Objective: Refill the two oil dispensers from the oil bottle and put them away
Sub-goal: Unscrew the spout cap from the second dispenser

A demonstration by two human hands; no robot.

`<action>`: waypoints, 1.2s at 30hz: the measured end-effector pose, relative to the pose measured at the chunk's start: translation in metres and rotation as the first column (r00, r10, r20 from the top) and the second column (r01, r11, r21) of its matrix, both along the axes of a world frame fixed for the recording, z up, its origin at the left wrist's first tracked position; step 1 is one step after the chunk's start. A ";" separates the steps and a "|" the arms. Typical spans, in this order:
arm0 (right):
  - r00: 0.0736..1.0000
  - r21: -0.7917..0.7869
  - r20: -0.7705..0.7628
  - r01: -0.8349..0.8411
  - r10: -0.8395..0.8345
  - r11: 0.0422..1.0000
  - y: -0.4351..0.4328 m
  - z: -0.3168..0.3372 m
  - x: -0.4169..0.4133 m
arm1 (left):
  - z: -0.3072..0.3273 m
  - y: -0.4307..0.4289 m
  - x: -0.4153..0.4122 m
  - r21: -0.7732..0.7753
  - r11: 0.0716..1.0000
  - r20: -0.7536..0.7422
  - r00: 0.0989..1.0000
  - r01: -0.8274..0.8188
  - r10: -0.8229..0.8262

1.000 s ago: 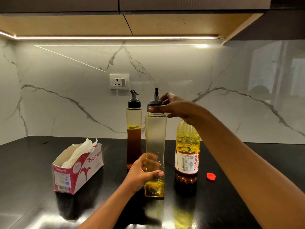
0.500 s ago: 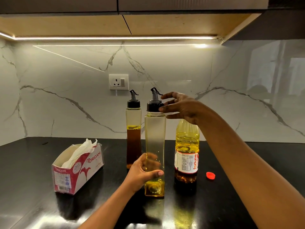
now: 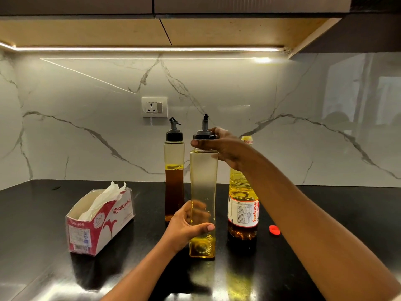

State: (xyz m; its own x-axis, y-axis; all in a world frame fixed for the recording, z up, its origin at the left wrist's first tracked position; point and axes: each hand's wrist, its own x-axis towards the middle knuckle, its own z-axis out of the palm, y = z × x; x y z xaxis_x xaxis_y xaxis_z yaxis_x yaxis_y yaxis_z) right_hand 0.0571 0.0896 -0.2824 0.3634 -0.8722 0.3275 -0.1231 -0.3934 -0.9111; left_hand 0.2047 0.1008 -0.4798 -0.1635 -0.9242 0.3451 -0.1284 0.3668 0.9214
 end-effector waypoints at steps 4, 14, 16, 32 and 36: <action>0.989 0.033 0.147 0.026 -0.031 0.999 -0.004 -0.003 -0.017 | 0.000 -0.001 0.000 0.010 1.000 -0.014 1.000 -0.001 0.001; 0.999 -0.034 -0.027 -0.036 0.035 0.999 0.003 -0.002 -0.003 | 0.001 0.001 -0.001 0.021 1.000 0.012 1.000 -0.006 0.006; 1.000 -0.023 0.031 0.000 0.000 1.000 0.002 -0.003 -0.001 | 0.001 0.001 -0.001 0.019 1.000 0.013 1.000 -0.008 0.008; 0.998 -0.025 -0.015 -0.056 0.055 0.998 0.003 -0.003 -0.002 | 0.001 0.001 -0.001 0.025 1.000 -0.002 1.000 0.002 -0.002; 0.994 0.029 0.089 -0.072 0.069 0.997 -0.003 0.000 -0.004 | 0.001 0.000 -0.001 0.025 1.000 -0.011 1.000 0.008 -0.008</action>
